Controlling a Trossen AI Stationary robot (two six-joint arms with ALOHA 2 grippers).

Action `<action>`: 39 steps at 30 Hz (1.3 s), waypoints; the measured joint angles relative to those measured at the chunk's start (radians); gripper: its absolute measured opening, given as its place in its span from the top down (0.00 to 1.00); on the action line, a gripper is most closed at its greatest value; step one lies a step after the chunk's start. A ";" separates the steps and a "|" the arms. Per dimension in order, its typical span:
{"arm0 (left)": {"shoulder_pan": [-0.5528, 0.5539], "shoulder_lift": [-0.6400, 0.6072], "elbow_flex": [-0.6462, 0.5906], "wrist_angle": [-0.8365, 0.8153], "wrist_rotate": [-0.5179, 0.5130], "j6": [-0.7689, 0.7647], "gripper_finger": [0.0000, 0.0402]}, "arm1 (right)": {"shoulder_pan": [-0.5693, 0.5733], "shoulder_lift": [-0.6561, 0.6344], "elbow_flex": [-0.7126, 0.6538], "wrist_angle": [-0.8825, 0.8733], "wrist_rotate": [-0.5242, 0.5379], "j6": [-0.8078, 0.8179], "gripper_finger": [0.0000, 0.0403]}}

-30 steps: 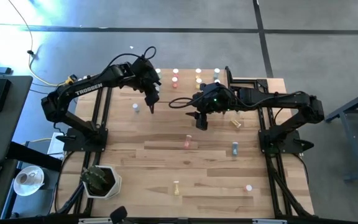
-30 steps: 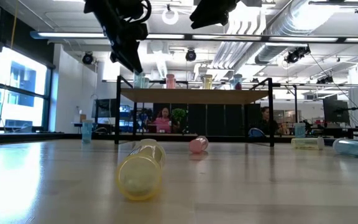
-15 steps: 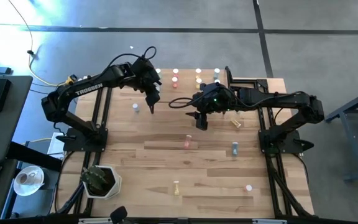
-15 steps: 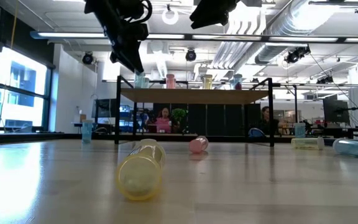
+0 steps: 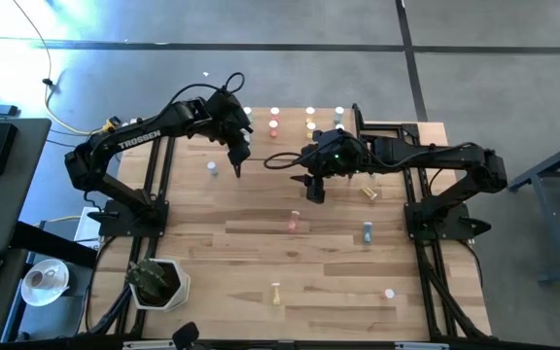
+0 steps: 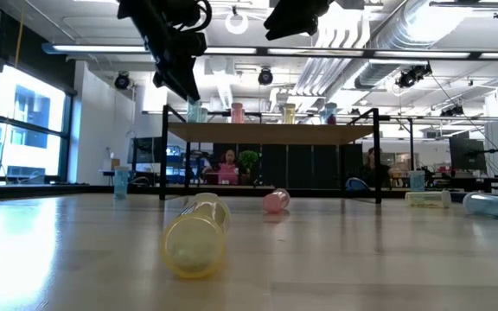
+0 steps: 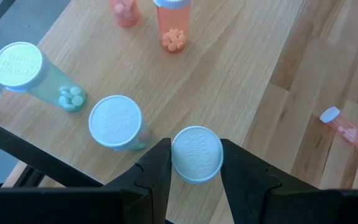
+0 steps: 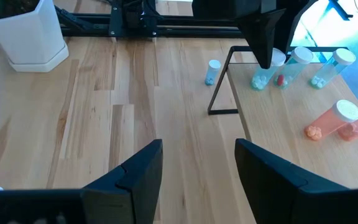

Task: Pick and place medicine bottles onto shelf by color
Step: Put the green pill bottle on the shelf, then put the pink pill bottle on the shelf

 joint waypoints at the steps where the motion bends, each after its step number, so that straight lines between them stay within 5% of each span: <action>1: 0.000 0.000 0.000 0.000 0.000 0.000 0.72 | 0.000 0.000 0.000 0.000 0.000 0.000 0.52; 16: 0.000 0.000 0.000 0.001 0.000 0.000 0.49 | 0.000 0.000 0.000 0.000 0.000 0.000 0.52; 39: -0.001 -0.009 0.000 -0.015 -0.053 0.009 0.53 | 0.000 0.000 0.000 0.000 0.000 0.000 0.52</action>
